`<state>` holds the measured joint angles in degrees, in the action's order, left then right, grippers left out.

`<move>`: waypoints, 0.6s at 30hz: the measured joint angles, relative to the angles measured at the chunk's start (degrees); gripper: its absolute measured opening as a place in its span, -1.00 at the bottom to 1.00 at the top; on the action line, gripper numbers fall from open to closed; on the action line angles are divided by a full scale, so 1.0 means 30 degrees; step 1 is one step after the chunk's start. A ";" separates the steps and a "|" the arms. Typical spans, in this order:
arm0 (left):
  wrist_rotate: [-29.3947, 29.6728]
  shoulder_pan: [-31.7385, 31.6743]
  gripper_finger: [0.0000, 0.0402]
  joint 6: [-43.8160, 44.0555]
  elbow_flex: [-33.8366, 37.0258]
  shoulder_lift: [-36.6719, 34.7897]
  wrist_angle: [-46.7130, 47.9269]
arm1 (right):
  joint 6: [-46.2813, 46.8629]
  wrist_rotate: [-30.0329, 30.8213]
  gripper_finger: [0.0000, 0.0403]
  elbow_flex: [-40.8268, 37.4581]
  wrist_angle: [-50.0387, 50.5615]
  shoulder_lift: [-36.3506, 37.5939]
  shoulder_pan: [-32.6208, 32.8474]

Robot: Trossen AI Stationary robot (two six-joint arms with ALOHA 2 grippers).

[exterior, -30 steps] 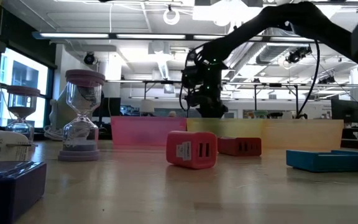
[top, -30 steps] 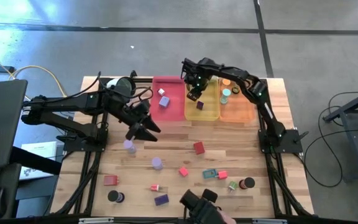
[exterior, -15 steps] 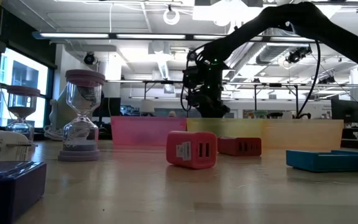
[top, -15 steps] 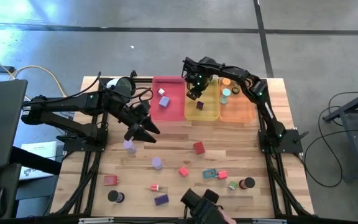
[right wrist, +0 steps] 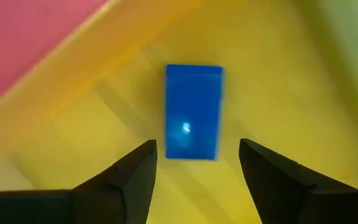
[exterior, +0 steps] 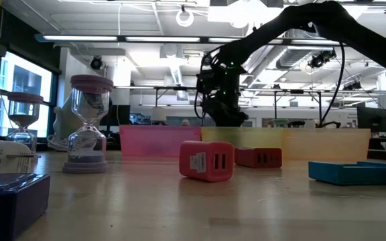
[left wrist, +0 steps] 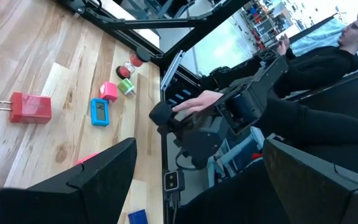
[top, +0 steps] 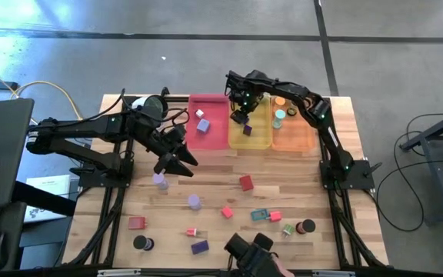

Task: Pick & Place Office items
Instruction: Put the right pink charger adapter into the red bin

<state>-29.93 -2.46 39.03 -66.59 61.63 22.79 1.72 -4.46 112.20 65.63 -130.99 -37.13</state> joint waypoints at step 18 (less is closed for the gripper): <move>-0.0210 -0.0015 0.69 -0.0428 0.0000 0.0000 -0.0061 | 0.1090 -0.3675 0.09 0.0015 0.0460 0.6110 0.0929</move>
<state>-30.56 -2.50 37.74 -66.59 61.63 22.60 4.99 -15.49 112.25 67.01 -112.66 -34.34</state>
